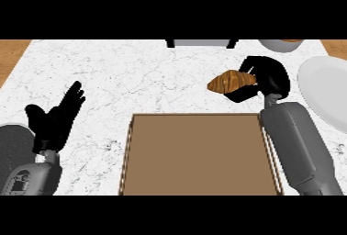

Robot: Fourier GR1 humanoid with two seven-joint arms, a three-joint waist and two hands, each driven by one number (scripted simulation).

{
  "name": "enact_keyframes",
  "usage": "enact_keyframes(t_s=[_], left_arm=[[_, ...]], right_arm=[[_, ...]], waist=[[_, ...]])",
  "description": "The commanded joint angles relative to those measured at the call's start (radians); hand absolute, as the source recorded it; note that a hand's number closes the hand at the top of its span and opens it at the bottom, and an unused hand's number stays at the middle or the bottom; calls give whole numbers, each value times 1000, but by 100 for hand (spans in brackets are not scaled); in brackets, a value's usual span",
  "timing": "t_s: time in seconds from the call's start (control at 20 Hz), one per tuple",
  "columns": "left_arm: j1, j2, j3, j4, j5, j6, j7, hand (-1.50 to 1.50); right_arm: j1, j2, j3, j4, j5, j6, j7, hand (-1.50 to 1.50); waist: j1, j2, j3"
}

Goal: Pick the croissant from the tray and place it in the plate

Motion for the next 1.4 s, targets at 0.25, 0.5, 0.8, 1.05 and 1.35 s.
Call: enact_keyframes(t_s=[0.25, 0.5, 0.8, 1.05, 1.35], left_arm=[[-20, -8, -7, 19, -6, -5, -7, 0], [1, -31, -16, 6, -23, 21, 3, 0], [-10, -2, 6, -6, 7, -27, 30, 0], [-17, 2, 11, -19, -14, -7, 53, 0], [-39, -22, -1, 7, -30, 2, 27, 0]], right_arm=[[-127, -135, -132, 70, 257, -393, 277, 150], [-175, -185, -256, 196, 171, -491, 251, 150], [-176, -253, -344, 332, 95, -576, 194, 150], [-121, -318, -410, 438, 20, -660, 72, 150], [-60, -407, -455, 606, -34, -640, -72, 150]], waist=[[1, -4, -1], [3, -6, 0], [0, -9, 0], [0, -8, 1], [6, -3, 2]])
